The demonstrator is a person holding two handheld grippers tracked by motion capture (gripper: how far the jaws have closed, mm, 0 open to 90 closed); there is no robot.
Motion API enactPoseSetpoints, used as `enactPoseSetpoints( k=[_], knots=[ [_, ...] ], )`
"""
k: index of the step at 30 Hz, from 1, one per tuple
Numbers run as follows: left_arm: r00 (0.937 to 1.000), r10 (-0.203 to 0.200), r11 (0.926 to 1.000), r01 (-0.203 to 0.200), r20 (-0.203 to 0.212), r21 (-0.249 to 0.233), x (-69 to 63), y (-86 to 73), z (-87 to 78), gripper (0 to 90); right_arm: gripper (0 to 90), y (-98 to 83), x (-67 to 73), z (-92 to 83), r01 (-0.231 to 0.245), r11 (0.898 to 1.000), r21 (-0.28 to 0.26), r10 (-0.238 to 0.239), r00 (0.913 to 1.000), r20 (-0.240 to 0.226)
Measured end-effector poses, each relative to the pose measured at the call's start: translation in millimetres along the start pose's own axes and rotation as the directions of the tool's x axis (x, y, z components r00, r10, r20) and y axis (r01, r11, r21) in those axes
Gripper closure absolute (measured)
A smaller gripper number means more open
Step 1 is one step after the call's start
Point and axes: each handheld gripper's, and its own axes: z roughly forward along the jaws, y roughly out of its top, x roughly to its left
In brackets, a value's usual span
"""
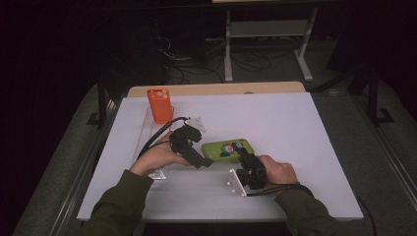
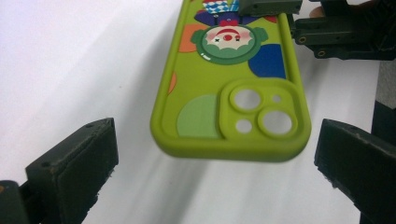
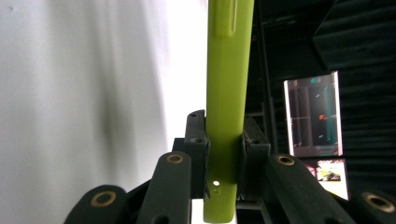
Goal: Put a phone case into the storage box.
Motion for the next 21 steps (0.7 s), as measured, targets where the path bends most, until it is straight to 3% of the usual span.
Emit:
enactPoseSetpoints(
  k=[4, 5, 6, 7, 11, 16, 17, 20, 21],
  knots=[
    [1.0000, -0.004, 0.9999, 0.004, 0.001, -0.016, 1.1, -2.4, -2.7, 0.0, 76.0, -1.4, -6.4, -0.3, -0.047, 0.999, -0.006, 0.047, 0.9988, -0.011],
    [1.0000, -0.007, 0.9998, 0.007, 0.002, -0.019, 1.2, -3.0, -3.0, 0.0, 76.0, -1.5, -6.8, -0.6, -0.086, 0.996, -0.003, 0.086, 0.9962, -0.014],
    [1.0000, -0.006, 0.9998, 0.006, 0.002, -0.018, 1.8, -3.4, -3.5, 0.0, 76.0, -3.0, -9.5, 0.3, -0.062, 0.998, -0.009, 0.062, 0.9978, -0.024],
    [1.0000, -0.006, 0.9998, 0.006, 0.000, -0.018, 2.4, -4.0, -3.5, 0.0, 76.0, -3.6, -10.6, 0.0, -0.077, 0.997, -0.001, 0.076, 0.9961, -0.044],
    [0.9998, -0.017, 0.9996, 0.016, -0.009, -0.024, 4.0, -5.9, -4.0, 0.0, 75.9, -6.5, -13.7, 0.4, -0.193, 0.981, 0.009, 0.194, 0.9784, -0.072],
    [0.9995, -0.016, 0.9994, 0.015, -0.026, -0.030, 7.1, -6.8, -4.5, 0.0, 76.0, -12.6, -20.9, 1.6, -0.250, 0.968, 0.011, 0.250, 0.9627, -0.104],
    [0.9994, -0.020, 0.9994, 0.019, -0.028, -0.030, 7.0, -6.9, -4.5, 0.0, 76.0, -12.5, -21.1, 0.9, -0.293, 0.956, 0.020, 0.293, 0.9486, -0.119],
    [0.9990, -0.025, 0.9989, 0.024, -0.038, -0.042, 6.4, -7.3, -3.6, 0.0, 75.9, -14.6, -23.7, 1.4, -0.356, 0.934, 0.032, 0.357, 0.9224, -0.148],
    [0.9989, -0.026, 0.9988, 0.025, -0.039, -0.043, 6.2, -7.3, -3.4, 0.0, 76.0, -14.2, -23.2, 2.0, -0.400, 0.916, 0.037, 0.401, 0.9025, -0.158]
  ],
)
